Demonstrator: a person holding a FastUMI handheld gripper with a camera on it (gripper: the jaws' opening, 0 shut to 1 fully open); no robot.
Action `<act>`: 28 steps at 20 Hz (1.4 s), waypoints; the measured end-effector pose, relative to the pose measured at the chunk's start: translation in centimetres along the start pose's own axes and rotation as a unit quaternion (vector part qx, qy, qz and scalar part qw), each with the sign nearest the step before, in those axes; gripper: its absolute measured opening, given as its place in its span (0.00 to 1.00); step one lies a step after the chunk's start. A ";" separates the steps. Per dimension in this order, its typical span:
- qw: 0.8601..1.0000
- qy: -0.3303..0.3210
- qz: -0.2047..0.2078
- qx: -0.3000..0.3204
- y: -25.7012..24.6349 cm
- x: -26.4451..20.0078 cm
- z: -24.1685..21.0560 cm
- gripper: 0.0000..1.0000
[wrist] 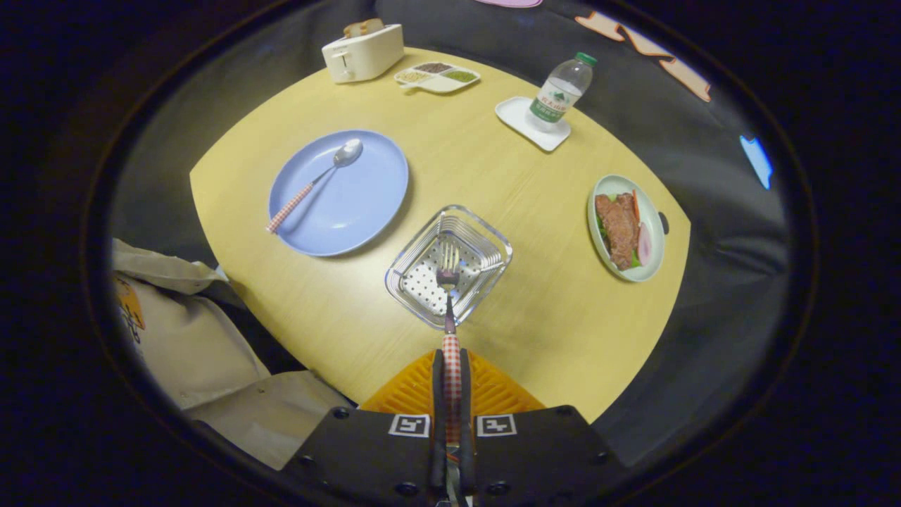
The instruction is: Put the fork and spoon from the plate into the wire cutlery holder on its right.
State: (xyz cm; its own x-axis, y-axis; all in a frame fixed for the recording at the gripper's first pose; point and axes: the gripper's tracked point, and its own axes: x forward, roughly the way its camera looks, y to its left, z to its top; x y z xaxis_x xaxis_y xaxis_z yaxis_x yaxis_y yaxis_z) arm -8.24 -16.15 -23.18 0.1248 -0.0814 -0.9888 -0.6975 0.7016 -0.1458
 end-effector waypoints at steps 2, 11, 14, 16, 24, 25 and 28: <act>1.000 0.014 0.004 -0.006 0.0 0.5 0.2 0.10; 0.998 0.062 0.014 -0.010 0.0 1.9 1.0 0.10; 0.998 0.065 0.011 -0.006 -0.2 2.2 1.5 0.10; 0.997 0.070 0.012 0.000 -0.3 2.4 1.6 0.10; 0.998 0.051 0.017 0.023 -0.1 2.2 2.7 0.28; 0.999 0.043 0.013 0.028 -0.2 2.1 2.9 0.36; 0.999 0.003 -0.001 0.052 -0.4 1.1 3.9 0.60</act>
State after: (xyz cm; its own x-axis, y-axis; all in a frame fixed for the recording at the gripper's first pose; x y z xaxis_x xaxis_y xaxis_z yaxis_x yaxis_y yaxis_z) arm -5.08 -13.77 -24.09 0.1213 -0.0861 -0.9889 -0.6196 0.7718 -0.1432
